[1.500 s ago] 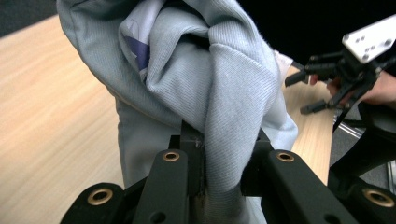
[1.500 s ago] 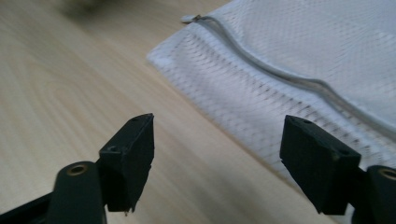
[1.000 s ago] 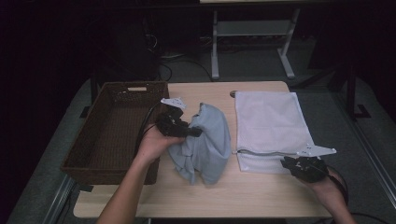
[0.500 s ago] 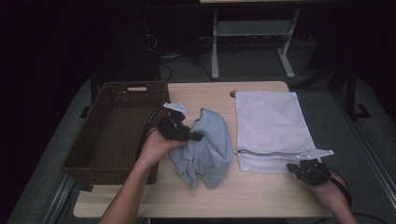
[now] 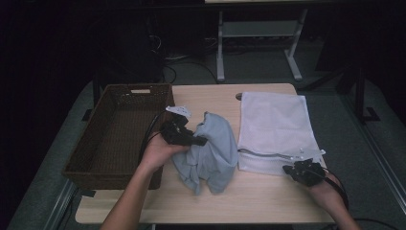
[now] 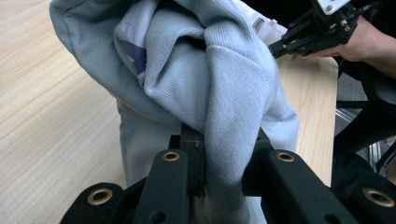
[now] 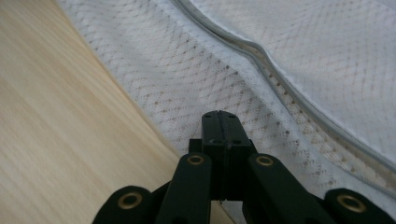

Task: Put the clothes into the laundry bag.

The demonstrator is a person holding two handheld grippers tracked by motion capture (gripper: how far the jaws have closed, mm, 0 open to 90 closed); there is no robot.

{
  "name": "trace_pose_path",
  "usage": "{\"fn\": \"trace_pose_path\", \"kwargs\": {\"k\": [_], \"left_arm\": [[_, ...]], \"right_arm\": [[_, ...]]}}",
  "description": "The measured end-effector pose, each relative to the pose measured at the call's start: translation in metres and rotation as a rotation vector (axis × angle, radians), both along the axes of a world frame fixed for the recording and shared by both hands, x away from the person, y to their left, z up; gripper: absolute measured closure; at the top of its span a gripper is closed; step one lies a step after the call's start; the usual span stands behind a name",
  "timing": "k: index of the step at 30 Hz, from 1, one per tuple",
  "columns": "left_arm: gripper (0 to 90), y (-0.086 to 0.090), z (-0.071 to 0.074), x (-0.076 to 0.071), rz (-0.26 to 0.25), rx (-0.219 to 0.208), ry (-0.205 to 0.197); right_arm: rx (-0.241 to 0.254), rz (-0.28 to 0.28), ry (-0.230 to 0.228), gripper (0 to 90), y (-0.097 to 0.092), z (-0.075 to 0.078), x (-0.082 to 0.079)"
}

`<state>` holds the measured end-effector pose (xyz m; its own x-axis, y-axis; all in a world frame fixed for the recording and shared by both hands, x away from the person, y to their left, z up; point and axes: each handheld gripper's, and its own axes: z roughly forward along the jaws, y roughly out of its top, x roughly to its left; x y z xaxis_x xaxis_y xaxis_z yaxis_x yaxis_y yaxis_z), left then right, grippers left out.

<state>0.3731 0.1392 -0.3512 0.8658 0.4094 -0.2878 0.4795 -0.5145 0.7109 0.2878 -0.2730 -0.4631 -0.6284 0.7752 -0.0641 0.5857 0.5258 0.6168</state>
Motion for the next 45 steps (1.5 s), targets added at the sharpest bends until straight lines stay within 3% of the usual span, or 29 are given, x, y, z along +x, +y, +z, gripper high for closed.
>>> {"fn": "trace_pose_path", "kwargs": {"k": [5, 12, 29, 34, 38, 40, 41, 43, 45], "left_arm": [[75.8, 0.002, 0.0, 0.0, 0.001, 0.001, 0.003], [75.8, 0.005, 0.001, -0.002, 0.003, 0.002, 0.005], [75.8, 0.013, 0.0, -0.003, 0.007, -0.002, 0.015], [75.8, 0.013, 0.0, -0.003, 0.006, -0.004, 0.018], [75.8, 0.014, 0.0, -0.003, 0.006, -0.004, 0.019], [75.8, 0.014, 0.0, -0.002, 0.008, -0.004, 0.02], [75.8, 0.014, 0.0, -0.002, 0.008, -0.004, 0.02], [75.8, 0.014, 0.0, -0.003, 0.007, -0.005, 0.021], [75.8, 0.014, 0.0, -0.003, 0.007, -0.003, 0.022]], "right_arm": [[0.02, 0.039, 0.002, 89.4, 0.018, -0.001, 0.012], [0.011, 0.072, 0.0, 89.5, 0.037, 0.0, 0.019], [0.073, 0.239, 0.022, 89.4, 0.123, -0.002, 0.036], [0.077, 0.25, 0.023, 89.4, 0.126, 0.0, 0.035], [0.12, 0.219, 0.002, 87.7, 0.107, 0.009, 0.035], [0.122, 0.17, -0.007, 80.9, 0.087, 0.015, 0.041], [0.122, 0.17, -0.007, 80.9, 0.087, 0.015, 0.041], [0.162, 0.138, -0.007, 69.0, 0.071, 0.017, 0.049], [0.166, 0.136, 0.003, 65.1, 0.067, 0.017, 0.052]]}}
